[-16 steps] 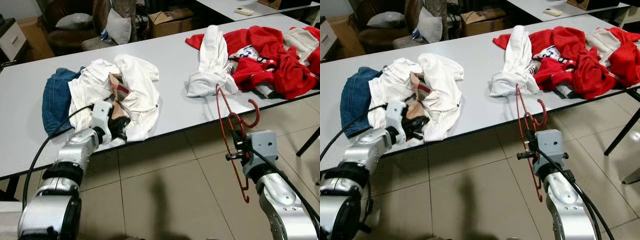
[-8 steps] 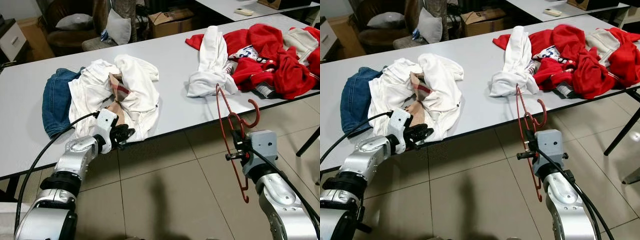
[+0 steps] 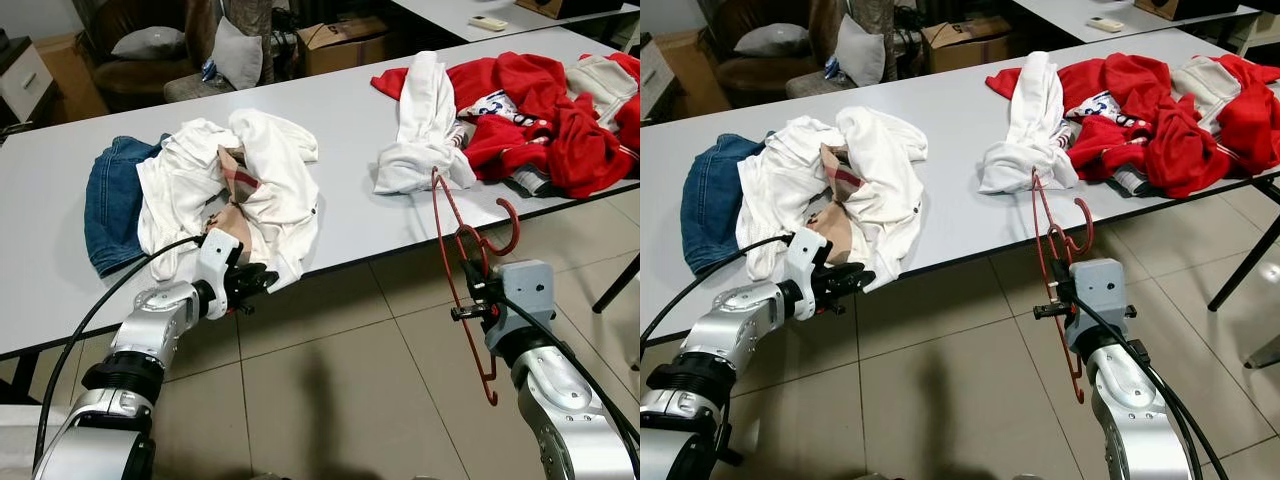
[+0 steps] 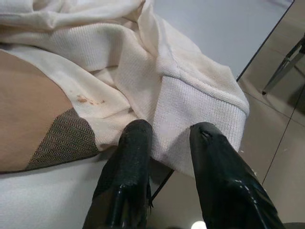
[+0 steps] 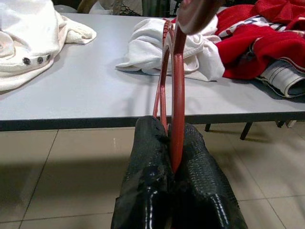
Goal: Hang hanger
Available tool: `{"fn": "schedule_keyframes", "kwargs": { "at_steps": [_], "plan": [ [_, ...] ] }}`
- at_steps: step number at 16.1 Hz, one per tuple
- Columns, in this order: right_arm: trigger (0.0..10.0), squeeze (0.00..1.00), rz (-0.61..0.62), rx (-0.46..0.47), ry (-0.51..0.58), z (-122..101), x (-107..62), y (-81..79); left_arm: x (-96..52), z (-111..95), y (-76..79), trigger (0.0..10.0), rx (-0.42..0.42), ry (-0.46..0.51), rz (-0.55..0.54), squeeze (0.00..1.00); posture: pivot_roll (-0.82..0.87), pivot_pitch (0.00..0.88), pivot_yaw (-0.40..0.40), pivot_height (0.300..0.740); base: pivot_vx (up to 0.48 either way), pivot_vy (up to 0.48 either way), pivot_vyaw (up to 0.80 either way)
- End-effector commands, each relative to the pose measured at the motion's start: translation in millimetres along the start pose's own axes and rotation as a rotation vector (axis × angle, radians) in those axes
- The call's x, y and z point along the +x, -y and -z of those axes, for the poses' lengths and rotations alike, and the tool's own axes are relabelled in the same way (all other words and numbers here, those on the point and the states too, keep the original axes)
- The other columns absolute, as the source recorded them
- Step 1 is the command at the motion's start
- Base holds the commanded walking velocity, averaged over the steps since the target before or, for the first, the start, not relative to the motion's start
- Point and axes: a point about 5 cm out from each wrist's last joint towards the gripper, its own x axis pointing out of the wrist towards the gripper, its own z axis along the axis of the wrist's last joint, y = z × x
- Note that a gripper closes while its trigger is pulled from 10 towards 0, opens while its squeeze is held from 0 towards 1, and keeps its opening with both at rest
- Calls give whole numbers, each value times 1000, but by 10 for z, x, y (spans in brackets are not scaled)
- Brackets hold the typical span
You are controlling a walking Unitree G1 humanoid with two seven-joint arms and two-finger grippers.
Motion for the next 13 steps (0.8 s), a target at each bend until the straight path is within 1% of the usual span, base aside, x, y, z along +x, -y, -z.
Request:
{"fn": "schedule_keyframes", "kwargs": {
  "at_steps": [1,3,7,9,11,13],
  "plan": [
    [10000,0,-4,1,13,-27,22,-6,-42,-10,-25,0,9,-9,-1,0,-207,12,140,740,0,0,0],
    [10000,0,-3,0,13,-30,28,-3,-42,-32,-5,0,2,3,24,0,-207,11,140,740,0,0,0],
    [10000,0,-5,2,15,-32,40,-11,-27,-23,27,0,1,-2,35,0,-203,9,140,740,0,0,0],
    [10000,0,-5,3,16,-34,46,-15,-22,-46,37,0,-5,14,41,0,-203,8,141,740,0,0,0],
    [10000,0,-5,3,16,-34,50,-20,-24,-115,-8,0,1,47,2,0,-203,7,142,740,0,0,0],
    [10000,0,-2,6,16,-27,49,-21,-48,-224,-107,0,25,88,-81,0,-202,5,146,740,0,0,0]
  ]
}}
